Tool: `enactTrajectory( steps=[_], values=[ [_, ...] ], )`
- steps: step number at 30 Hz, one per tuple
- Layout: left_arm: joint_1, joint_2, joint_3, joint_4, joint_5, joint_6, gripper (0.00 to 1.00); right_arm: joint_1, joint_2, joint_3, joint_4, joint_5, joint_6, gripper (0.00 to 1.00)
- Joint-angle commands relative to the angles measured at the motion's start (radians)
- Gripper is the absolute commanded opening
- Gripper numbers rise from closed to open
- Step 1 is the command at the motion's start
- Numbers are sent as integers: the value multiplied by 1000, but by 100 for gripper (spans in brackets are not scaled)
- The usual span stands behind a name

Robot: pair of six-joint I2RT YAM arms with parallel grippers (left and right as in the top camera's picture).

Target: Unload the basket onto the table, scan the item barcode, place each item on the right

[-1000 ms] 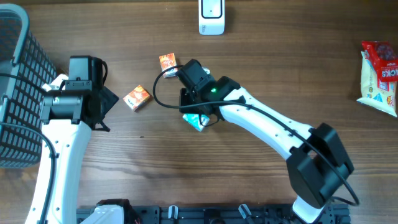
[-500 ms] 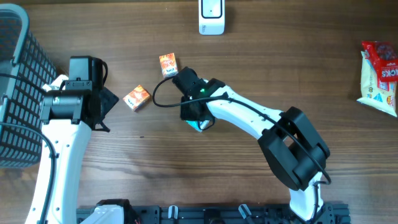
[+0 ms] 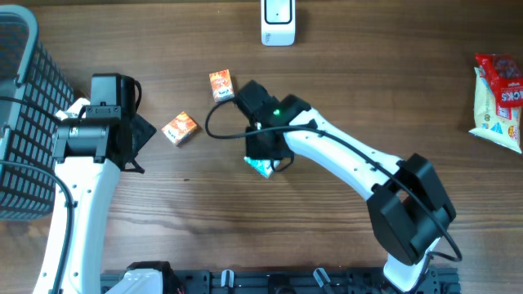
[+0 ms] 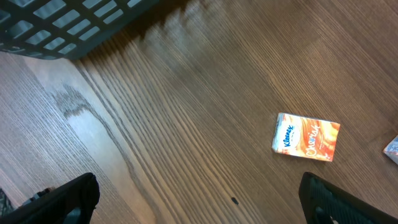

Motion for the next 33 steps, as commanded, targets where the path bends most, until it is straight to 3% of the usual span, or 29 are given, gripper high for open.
enactTrajectory(
  steps=[1,6,8,17,18,20,23,24,26,30,33],
  values=[
    [6,5,-3,0,-23,-20,100,-6,-2,-116,47,1,82,20],
    [6,5,-3,0,-23,-20,100,-10,-2,-233,156,-18,145,20],
    [6,5,-3,0,-23,-20,100,-18,-3,-225,150,-29,141,4],
    [6,5,-3,-1,-23,-20,100,-39,-108,-96,-10,19,57,5],
    [6,5,-3,0,-23,-20,100,-39,-126,-80,-19,22,34,11],
    [6,5,-3,0,-23,-20,100,-39,-157,-58,-20,26,4,38],
    [6,5,-3,0,-23,-20,100,-39,-190,-54,20,25,-75,70],
    [6,5,-3,0,-23,-20,100,-39,-194,-54,37,25,-128,83],
    [6,5,-3,0,-23,-20,100,-39,-193,-55,67,37,-293,100],
    [6,5,-3,-5,-23,-20,100,-65,-174,-60,66,153,-414,100],
    [6,5,-3,-12,-23,-20,100,-131,-150,-60,66,67,-498,100]
  ],
)
